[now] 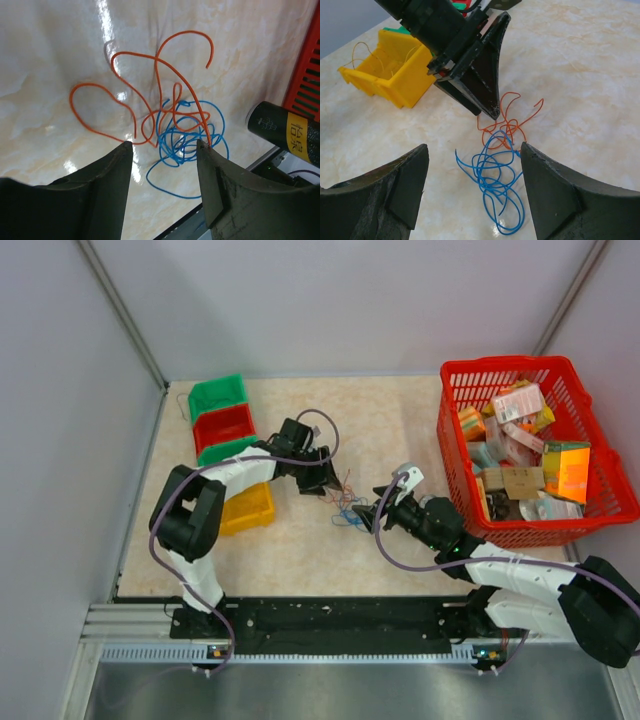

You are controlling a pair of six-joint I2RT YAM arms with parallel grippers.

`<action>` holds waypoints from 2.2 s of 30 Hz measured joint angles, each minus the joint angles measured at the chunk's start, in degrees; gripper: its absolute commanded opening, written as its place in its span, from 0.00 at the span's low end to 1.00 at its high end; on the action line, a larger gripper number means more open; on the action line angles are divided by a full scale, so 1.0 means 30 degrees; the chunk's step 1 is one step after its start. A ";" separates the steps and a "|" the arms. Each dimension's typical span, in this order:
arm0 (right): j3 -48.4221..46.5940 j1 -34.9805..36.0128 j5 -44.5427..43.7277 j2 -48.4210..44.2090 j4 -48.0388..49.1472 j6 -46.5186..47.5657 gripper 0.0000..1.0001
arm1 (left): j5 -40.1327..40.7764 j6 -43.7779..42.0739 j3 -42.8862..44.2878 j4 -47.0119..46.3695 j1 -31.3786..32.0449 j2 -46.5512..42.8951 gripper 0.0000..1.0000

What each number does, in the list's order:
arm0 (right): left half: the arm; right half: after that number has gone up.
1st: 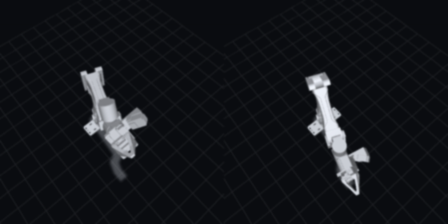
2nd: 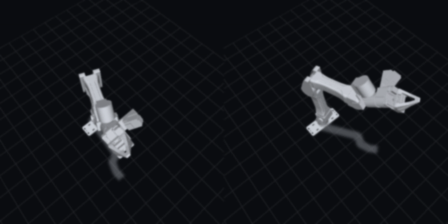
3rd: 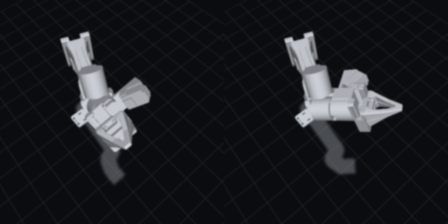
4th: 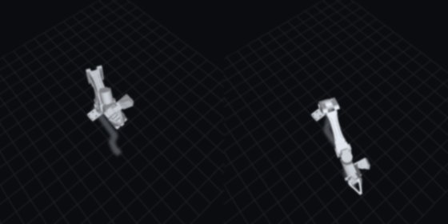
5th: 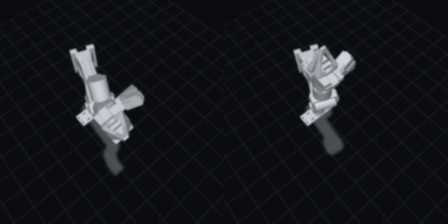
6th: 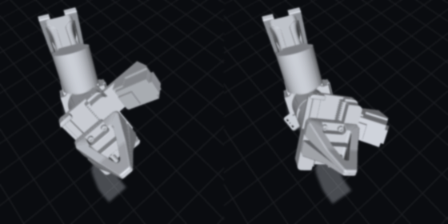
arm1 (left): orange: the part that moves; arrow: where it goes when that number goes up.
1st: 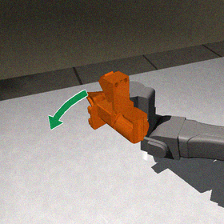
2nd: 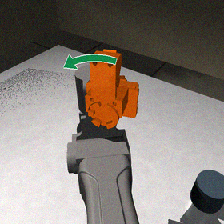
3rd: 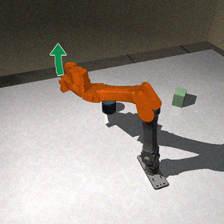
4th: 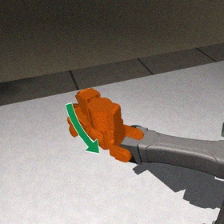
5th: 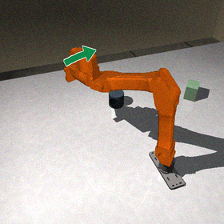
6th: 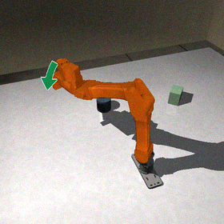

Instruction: Untangle the cables

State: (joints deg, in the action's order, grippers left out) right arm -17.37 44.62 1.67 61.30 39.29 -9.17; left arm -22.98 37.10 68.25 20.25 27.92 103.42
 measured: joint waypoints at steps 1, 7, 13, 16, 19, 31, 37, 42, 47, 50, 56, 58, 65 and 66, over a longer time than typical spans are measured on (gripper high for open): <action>0.0000 0.0000 -0.0022 0.0000 0.0000 0.0000 0.73 | -0.0138 0.0277 0.0102 -0.0255 0.0066 0.0342 0.58; 0.0000 0.0000 -0.0029 0.0000 -0.0036 0.0000 0.73 | -0.0678 0.1632 0.0488 -0.1858 0.0248 0.1413 0.54; -0.0007 0.0000 -0.0036 -0.0007 -0.0044 0.0000 0.73 | -0.0444 0.2149 -0.0357 -0.3643 0.0372 0.0823 0.70; -0.0007 0.0000 -0.0029 -0.0007 -0.0044 0.0000 0.73 | -0.0058 0.2171 -0.1377 -0.3876 0.0379 -0.0503 0.77; -0.0022 0.0000 -0.0022 -0.0007 -0.0044 0.0000 0.73 | 0.0036 0.2222 -0.1464 -0.4277 0.0379 -0.1268 0.78; -0.0240 0.0000 -0.0036 -0.0007 -0.0109 0.0007 0.73 | -0.0036 0.3177 -0.0182 -0.4721 0.0794 0.1020 0.23; -0.0393 0.0000 -0.0102 0.0248 -0.0299 0.0015 0.72 | 0.0204 0.2798 0.0641 -0.3803 0.0816 0.1479 0.00; -0.1668 0.0000 -0.0007 0.1676 -0.1195 -0.0102 0.67 | 0.0845 0.2004 0.0714 -0.2914 0.0816 -0.0452 0.00; -0.2652 0.0000 0.0087 0.3002 -0.1821 -0.0525 0.63 | 0.1064 0.1428 0.0699 -0.2390 0.0816 -0.4095 0.00; -0.2747 0.0000 0.0189 0.3286 -0.2106 -0.0692 0.63 | 0.1355 0.1071 0.0648 -0.2076 0.0816 -0.6186 0.00; -0.2754 0.0000 0.0372 0.3351 -0.2324 -0.0874 0.62 | 0.2616 0.0146 0.0656 -0.1195 0.0816 -0.8910 0.00; -0.2754 0.0000 0.0430 0.3351 -0.2353 -0.0889 0.62 | 0.3162 -0.0219 0.0721 -0.0714 0.0816 -0.9653 0.00; -0.2754 0.0000 0.0984 0.3351 -0.2390 -0.0918 0.68 | 0.4007 -0.1086 0.1872 -0.0051 0.0816 -1.1526 0.00; -0.2754 0.0000 0.1144 0.3351 -0.2368 -0.0940 0.69 | 0.3956 -0.1100 0.2011 -0.0058 0.0816 -1.1701 0.00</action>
State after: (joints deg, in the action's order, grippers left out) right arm -25.63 44.62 5.10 71.35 32.18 -11.99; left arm -11.11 33.80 74.28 20.08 30.37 68.31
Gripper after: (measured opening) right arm 0.658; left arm 0.013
